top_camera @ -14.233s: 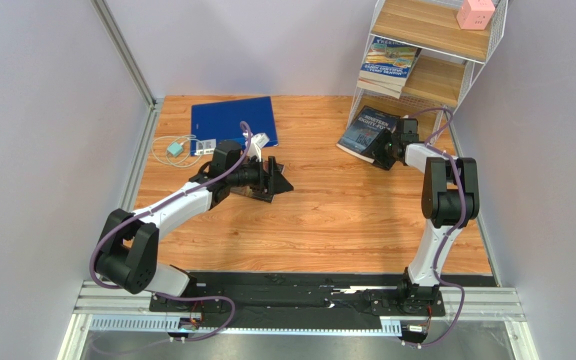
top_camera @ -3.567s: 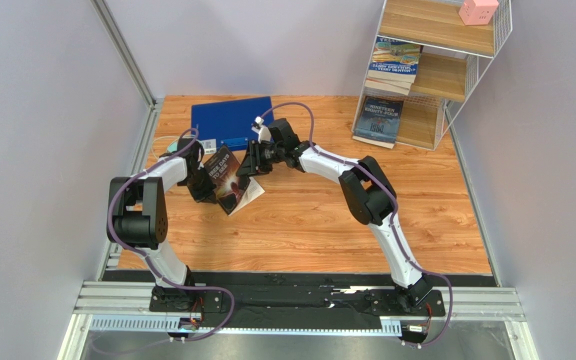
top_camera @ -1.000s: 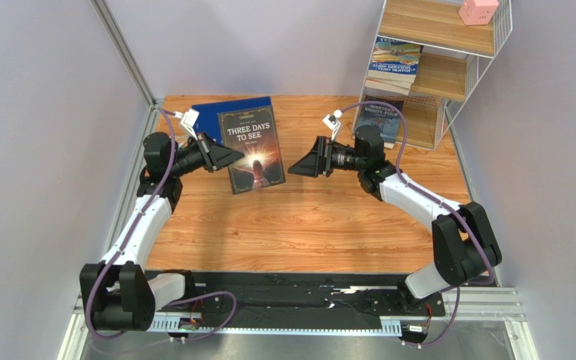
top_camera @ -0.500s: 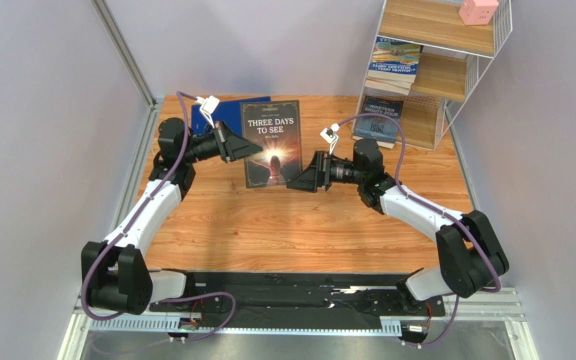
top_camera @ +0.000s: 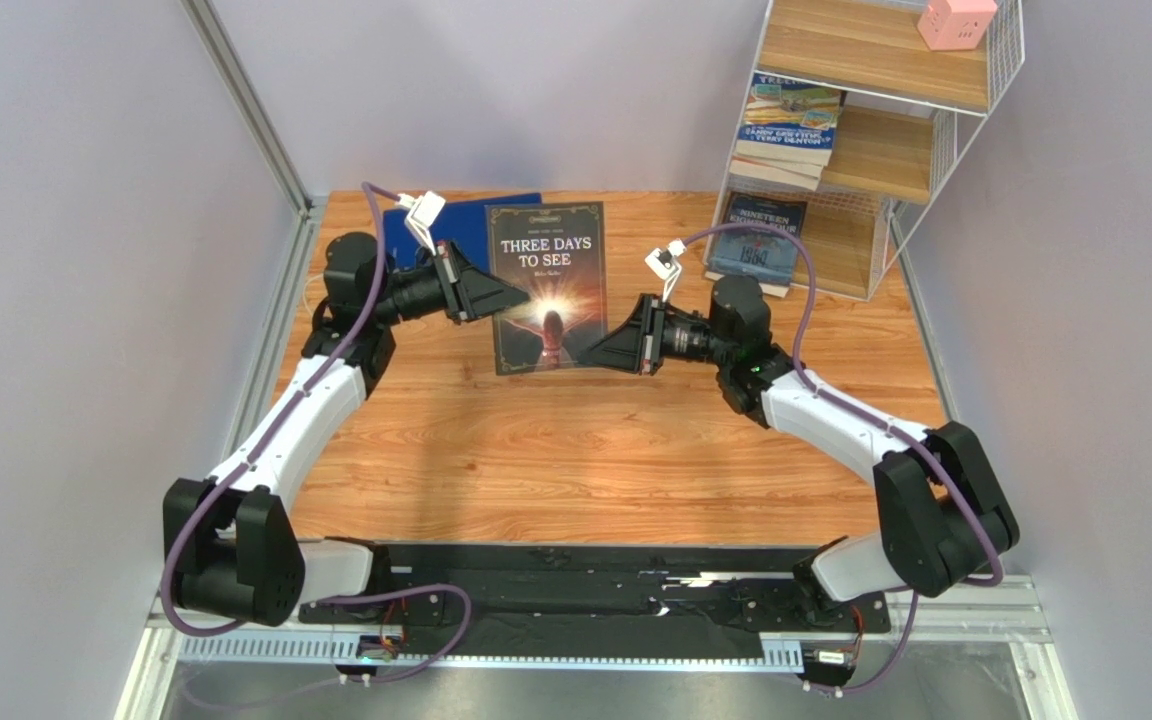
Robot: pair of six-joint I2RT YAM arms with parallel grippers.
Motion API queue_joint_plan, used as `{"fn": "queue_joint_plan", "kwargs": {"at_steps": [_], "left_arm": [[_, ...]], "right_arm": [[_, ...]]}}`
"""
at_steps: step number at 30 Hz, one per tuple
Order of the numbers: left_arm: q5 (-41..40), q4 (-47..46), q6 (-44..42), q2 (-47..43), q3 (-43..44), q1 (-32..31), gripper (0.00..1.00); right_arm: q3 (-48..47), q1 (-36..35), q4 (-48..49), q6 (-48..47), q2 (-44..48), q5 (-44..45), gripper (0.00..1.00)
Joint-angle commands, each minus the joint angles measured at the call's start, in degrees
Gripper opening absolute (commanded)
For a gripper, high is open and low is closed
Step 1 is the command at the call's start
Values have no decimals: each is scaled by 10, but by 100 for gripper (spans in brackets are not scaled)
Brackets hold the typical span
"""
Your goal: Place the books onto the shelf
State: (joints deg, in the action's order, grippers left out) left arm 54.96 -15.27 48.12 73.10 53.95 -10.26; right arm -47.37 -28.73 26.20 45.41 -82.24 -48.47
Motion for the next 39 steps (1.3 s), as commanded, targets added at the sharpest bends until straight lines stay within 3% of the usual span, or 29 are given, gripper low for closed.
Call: {"fn": "queue_joint_plan", "kwargs": {"at_steps": [1, 2, 3, 4, 7, 9, 12, 19, 26, 39], "left_arm": [[-63, 10, -40, -12, 41, -2, 5], [-73, 48, -50, -14, 46, -2, 19], [-102, 73, -64, -15, 58, -2, 46], [-118, 100, -92, -19, 63, -2, 55], [-192, 195, -143, -46, 69, -2, 67], [-249, 244, -171, -66, 59, -2, 70], [-274, 276, -194, -99, 38, -1, 74], [-237, 253, -186, -91, -9, -2, 74], [-215, 233, -180, -67, -32, -1, 73], [-204, 216, -184, -52, -53, -1, 73]], "right_arm": [[-29, -6, -45, -30, 36, 13, 0], [-34, -6, -62, -41, 38, 21, 0], [-43, -5, -77, -57, 39, 28, 0], [-48, 2, -104, -62, 38, 38, 0], [-55, 29, -119, -62, 40, 40, 0], [-55, 46, -132, -67, 43, 43, 0], [-54, 92, -155, -80, 45, 42, 0], [-55, 215, -227, -124, 10, -2, 0], [-69, 299, -231, -137, -37, -32, 0], [-128, 334, -316, -190, -81, 21, 0]]}}
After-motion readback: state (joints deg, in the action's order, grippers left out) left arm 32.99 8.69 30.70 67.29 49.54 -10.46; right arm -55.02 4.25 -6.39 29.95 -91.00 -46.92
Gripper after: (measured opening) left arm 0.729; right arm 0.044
